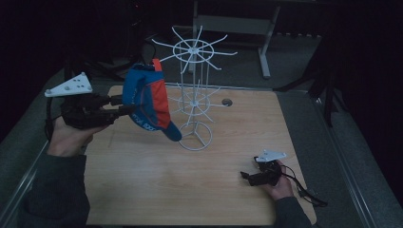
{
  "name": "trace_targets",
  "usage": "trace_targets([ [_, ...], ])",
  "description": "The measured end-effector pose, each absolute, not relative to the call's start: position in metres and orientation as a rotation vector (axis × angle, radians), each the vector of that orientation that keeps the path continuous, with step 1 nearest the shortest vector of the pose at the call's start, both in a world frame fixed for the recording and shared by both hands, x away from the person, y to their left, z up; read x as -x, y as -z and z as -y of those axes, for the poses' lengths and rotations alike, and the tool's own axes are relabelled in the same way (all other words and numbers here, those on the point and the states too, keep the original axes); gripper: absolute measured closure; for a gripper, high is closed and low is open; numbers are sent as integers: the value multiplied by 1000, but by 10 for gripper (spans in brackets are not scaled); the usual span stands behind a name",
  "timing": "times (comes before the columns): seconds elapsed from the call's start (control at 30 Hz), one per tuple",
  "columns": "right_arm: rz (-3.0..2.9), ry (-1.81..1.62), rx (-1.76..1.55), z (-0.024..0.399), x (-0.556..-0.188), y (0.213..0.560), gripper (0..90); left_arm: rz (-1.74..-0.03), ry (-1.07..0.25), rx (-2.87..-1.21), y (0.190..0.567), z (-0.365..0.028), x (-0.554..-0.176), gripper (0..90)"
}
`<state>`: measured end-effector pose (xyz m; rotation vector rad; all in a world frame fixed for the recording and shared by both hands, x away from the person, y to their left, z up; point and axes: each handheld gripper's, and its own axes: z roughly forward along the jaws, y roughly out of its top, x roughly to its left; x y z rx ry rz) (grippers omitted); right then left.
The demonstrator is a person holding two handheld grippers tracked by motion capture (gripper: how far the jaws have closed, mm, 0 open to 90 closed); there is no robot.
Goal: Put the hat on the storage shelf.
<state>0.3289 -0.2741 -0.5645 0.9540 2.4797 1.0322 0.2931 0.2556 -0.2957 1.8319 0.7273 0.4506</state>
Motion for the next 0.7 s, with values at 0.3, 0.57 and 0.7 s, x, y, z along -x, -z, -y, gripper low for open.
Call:
trace_targets([
  [0.3,-2481,-1032,-960,274,-329,565,106,-828,-584,-1790,293,-262,-286,433],
  [0.57,-2481,-1033,-961,274,-329,564,107,-968,-642,-1739,309,-271,-287,434],
  [0.7,-2480,-1034,-962,274,-329,564,106,-1047,-663,-1690,321,-278,-286,434],
])
